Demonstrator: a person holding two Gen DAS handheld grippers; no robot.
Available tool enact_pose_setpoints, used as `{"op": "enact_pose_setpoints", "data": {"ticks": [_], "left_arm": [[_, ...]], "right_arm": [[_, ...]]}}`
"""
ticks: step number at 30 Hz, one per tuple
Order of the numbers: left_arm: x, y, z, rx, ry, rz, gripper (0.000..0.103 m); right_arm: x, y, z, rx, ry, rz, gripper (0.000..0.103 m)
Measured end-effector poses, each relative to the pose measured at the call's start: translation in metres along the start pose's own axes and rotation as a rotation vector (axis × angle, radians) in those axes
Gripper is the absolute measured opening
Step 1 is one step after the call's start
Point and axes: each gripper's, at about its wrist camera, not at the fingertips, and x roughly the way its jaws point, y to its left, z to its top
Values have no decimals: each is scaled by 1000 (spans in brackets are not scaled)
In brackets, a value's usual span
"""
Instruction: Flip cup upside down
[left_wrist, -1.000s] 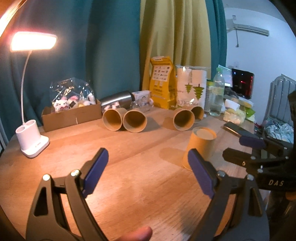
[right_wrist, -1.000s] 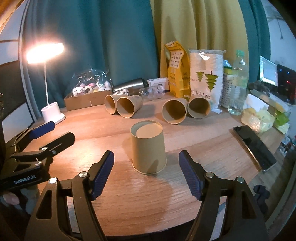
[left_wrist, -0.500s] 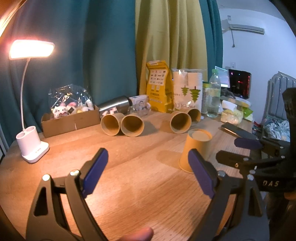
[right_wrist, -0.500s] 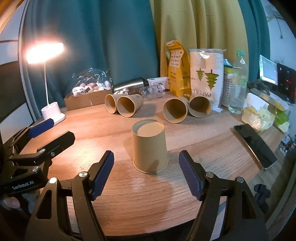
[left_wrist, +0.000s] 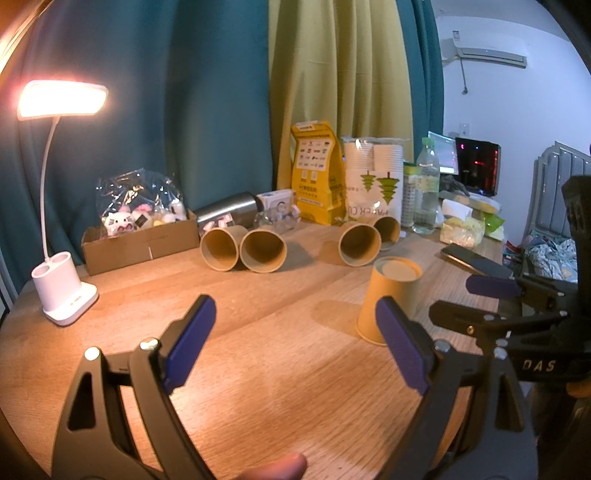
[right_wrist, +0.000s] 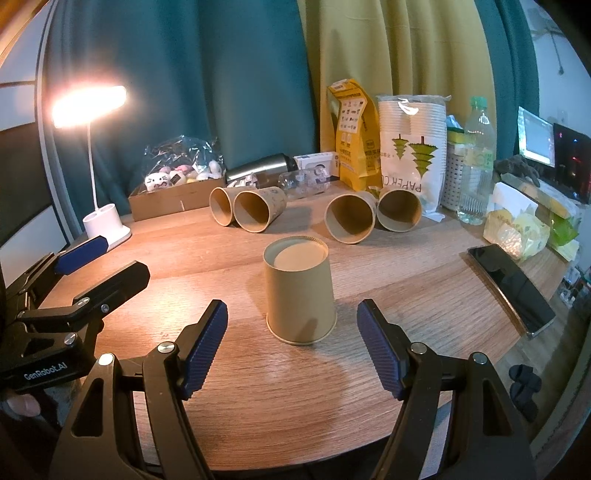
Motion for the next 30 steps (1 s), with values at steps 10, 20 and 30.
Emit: {"op": "enact_pose_setpoints", "data": {"ticks": [10, 20, 30], "left_arm": [[-1, 0, 0, 1, 0, 0, 90], [-1, 0, 0, -1, 1, 1, 90], [-1, 0, 0, -2, 0, 1, 90]], "right_arm": [[0, 0, 0, 2, -1, 2, 76], [1, -1, -1, 8, 3, 3, 76], [3, -3, -2, 14, 4, 7, 76]]}}
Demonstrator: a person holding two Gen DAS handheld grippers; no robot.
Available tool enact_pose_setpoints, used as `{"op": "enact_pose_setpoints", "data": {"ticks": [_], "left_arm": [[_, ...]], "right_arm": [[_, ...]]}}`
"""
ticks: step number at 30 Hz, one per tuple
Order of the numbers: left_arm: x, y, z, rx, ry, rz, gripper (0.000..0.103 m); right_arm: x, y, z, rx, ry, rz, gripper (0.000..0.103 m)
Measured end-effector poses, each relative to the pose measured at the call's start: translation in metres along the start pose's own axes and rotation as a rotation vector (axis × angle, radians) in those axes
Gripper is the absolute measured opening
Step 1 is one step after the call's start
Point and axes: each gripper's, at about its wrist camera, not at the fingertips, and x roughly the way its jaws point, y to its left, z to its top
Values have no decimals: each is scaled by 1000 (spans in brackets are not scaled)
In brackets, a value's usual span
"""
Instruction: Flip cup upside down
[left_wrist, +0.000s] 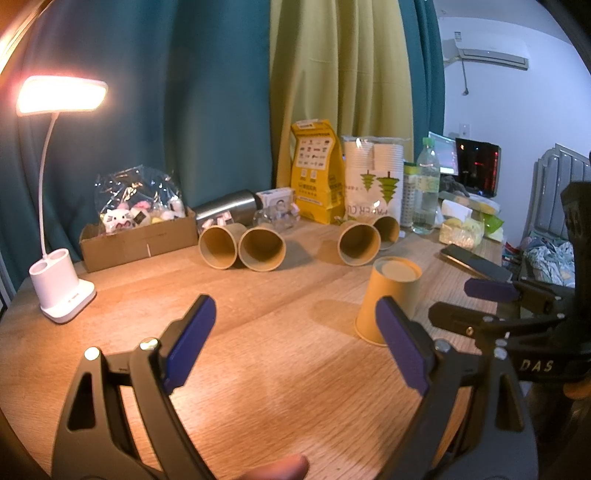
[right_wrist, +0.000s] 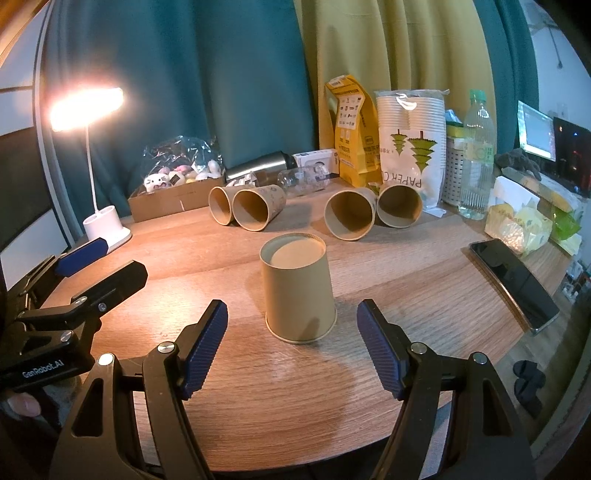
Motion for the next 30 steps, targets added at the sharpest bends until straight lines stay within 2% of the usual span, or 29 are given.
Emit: {"op": "enact_pose_setpoints", "data": {"ticks": [30], "left_arm": [[0, -7, -3, -4, 8, 10, 90]], "right_arm": [[-1, 0, 0, 12, 3, 3, 76]]}}
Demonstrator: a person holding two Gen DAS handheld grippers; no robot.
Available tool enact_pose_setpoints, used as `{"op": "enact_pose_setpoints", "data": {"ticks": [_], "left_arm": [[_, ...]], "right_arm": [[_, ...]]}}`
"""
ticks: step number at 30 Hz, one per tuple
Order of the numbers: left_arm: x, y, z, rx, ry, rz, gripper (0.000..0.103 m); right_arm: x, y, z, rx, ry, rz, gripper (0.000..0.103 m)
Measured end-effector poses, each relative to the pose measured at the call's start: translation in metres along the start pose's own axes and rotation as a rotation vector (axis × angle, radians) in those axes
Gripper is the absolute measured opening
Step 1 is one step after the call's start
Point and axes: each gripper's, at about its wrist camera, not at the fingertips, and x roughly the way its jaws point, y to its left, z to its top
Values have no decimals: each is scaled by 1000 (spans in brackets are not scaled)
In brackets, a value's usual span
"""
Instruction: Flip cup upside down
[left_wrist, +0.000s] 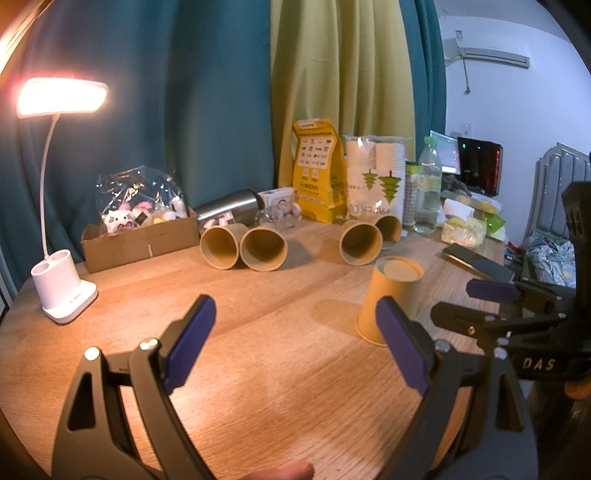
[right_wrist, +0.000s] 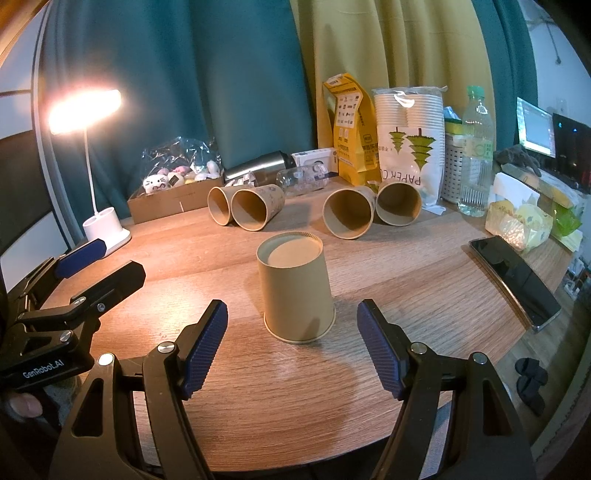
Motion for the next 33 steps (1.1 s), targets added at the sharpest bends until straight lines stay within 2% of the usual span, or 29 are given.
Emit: {"op": "enact_pose_setpoints", "data": {"ticks": [33], "left_arm": [[-1, 0, 4, -11, -9, -1, 90]], "right_arm": [[0, 0, 0, 3, 1, 2, 76]]}}
